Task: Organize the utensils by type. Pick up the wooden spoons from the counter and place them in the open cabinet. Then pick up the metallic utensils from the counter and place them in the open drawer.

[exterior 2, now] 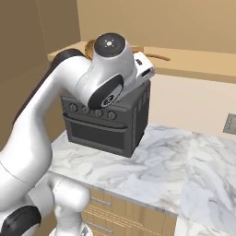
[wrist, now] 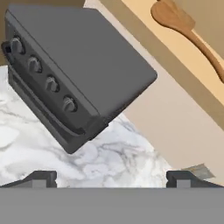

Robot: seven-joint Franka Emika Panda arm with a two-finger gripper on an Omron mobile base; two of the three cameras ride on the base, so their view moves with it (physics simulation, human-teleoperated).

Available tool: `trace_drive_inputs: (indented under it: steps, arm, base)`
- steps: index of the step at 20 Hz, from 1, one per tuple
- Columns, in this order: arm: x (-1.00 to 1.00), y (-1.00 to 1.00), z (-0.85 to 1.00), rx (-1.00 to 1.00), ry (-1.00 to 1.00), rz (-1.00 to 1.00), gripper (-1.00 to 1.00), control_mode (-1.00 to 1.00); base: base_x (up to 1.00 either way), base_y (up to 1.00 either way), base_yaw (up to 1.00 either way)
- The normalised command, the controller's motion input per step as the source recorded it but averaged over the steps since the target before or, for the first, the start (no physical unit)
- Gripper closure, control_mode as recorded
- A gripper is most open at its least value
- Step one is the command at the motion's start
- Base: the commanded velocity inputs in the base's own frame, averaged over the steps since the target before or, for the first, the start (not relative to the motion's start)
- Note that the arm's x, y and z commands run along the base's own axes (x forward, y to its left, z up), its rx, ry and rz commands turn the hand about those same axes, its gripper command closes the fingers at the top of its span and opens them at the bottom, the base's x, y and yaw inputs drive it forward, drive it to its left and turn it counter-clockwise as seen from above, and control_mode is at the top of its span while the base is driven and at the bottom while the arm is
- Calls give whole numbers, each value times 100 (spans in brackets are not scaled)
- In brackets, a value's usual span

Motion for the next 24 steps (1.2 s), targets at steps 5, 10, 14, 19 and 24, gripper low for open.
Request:
trace_drive_inputs:
  steps: [5,10,14,19,24]
  arm:
    - [-15,7,-17,11,17,-88,-100,-100]
    - [-30,0,-30,32,11,-74,-100,-100]
    - [-26,1,-33,33,0,-54,-100,-100]
    - [-40,20,-44,23,-2,-43,-100,-100]
    - [-18,28,-61,9,-3,-29,-100,-100]
  base:
    - [0,0,0]
    - [0,0,0]
    - [0,0,0]
    - [0,0,0]
    - [0,0,0]
